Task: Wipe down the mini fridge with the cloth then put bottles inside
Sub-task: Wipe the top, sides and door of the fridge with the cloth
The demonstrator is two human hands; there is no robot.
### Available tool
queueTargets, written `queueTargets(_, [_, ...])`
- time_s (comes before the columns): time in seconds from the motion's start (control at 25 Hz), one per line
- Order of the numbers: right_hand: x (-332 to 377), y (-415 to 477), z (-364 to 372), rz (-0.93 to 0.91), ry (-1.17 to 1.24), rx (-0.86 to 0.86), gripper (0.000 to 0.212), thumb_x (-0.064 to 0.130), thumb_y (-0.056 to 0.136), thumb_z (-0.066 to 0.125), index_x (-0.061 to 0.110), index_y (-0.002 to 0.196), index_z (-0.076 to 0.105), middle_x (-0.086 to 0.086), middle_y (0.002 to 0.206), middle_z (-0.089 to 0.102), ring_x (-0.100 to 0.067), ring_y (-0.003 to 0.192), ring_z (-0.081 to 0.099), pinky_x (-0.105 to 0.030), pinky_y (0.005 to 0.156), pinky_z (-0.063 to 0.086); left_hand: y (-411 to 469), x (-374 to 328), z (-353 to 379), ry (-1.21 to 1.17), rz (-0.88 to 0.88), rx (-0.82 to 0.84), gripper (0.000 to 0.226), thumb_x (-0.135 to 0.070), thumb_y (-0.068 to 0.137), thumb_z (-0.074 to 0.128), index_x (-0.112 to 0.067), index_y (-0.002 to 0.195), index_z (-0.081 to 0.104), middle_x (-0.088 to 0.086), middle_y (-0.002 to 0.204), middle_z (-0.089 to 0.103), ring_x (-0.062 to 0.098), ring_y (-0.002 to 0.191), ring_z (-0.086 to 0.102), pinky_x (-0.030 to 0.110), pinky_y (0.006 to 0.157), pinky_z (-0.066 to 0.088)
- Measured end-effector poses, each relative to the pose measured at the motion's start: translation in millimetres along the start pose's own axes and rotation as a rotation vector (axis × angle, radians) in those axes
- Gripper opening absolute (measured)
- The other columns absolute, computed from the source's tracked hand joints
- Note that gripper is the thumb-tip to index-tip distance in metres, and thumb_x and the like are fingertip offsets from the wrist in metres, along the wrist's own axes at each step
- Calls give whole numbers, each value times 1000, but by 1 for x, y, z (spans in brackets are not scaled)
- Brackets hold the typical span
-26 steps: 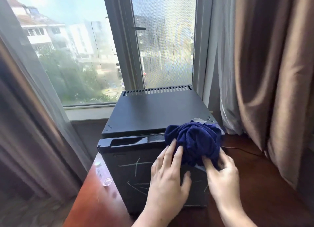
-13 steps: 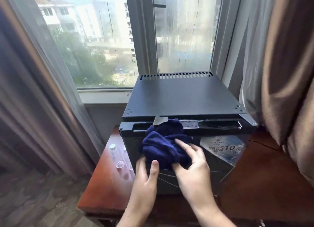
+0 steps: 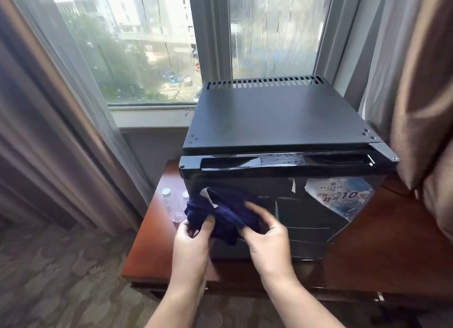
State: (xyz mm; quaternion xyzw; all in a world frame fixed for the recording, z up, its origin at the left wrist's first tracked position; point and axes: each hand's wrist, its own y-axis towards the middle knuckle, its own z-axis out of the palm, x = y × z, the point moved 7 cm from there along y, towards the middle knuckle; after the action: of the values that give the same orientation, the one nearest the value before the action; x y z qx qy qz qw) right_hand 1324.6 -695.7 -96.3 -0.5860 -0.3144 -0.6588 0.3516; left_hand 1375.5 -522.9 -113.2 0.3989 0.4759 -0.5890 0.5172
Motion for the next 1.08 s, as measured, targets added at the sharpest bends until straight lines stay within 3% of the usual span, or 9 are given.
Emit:
queueTargets(0.08, [-9, 8, -27, 53, 91, -73, 51, -11, 76, 79, 35, 97, 81, 4, 102, 81, -16, 98, 76, -44, 94, 59, -7, 5, 23, 78, 28, 36, 32, -36, 81, 78, -19, 108, 71, 5, 109, 78, 27, 110, 72, 54, 103, 50])
queueTargets(0.16, [-15, 16, -56, 114, 194, -129, 47, -11, 77, 79, 32, 93, 81, 2, 98, 81, -22, 94, 75, -42, 85, 60, -15, 7, 47, 168, 85, 64, 35, -45, 78, 75, -26, 107, 71, -4, 109, 78, 17, 108, 72, 45, 99, 53])
queueTargets(0.28, [-29, 19, -95, 207, 320, -196, 44, -14, 82, 73, 28, 90, 77, 2, 91, 80, -14, 80, 74, -26, 58, 60, -23, 17, 85, 292, 99, 137, 41, -49, 79, 71, -25, 113, 72, -12, 106, 78, 4, 104, 71, 34, 95, 54])
queueTargets(0.52, [-57, 27, -173, 418, 395, -371, 40, -21, 90, 52, 16, 100, 65, -9, 93, 72, -20, 69, 70, -24, 46, 58, -43, 59, 155, 355, -50, 295, 29, -16, 91, 74, -13, 120, 69, -3, 112, 77, 11, 108, 71, 35, 101, 54])
queueTargets(0.64, [-67, 31, -193, 459, 465, -342, 41, -18, 89, 45, 9, 107, 69, -12, 88, 78, -20, 68, 74, -31, 55, 62, -51, 73, 180, 391, -57, 359, 13, -15, 91, 72, -25, 99, 74, -3, 105, 78, 12, 102, 73, 37, 97, 55])
queueTargets(0.72, [-74, 33, -200, 465, 541, -284, 38, -5, 90, 48, 4, 119, 71, -13, 101, 79, -23, 85, 73, -32, 66, 61, -55, 82, 189, 380, -80, 377, 15, -17, 91, 73, -32, 94, 76, -5, 107, 78, 10, 104, 72, 37, 100, 54])
queueTargets(0.84, [-85, 28, -209, 483, 660, -243, 34, 16, 95, 54, 10, 126, 67, -12, 114, 74, -18, 92, 71, -28, 73, 59, -62, 99, 200, 425, -111, 371, 15, -25, 93, 71, -38, 94, 77, -12, 115, 72, 6, 114, 66, 35, 105, 49])
queueTargets(0.96, [-87, 26, -214, 461, 598, -152, 41, 29, 90, 63, 19, 128, 69, -7, 125, 75, -19, 109, 72, -37, 91, 55, -70, 121, 202, 300, -386, 324, 13, -42, 95, 66, -50, 98, 75, -24, 112, 73, -5, 109, 64, 35, 95, 49])
queueTargets(1.08, [-90, 29, -215, 460, 484, -116, 40, 11, 93, 64, 23, 131, 65, -8, 125, 75, -28, 118, 70, -49, 102, 51, -73, 148, 196, 183, -641, 214, 30, -55, 92, 61, -38, 117, 68, -16, 123, 70, 8, 121, 58, 49, 101, 46])
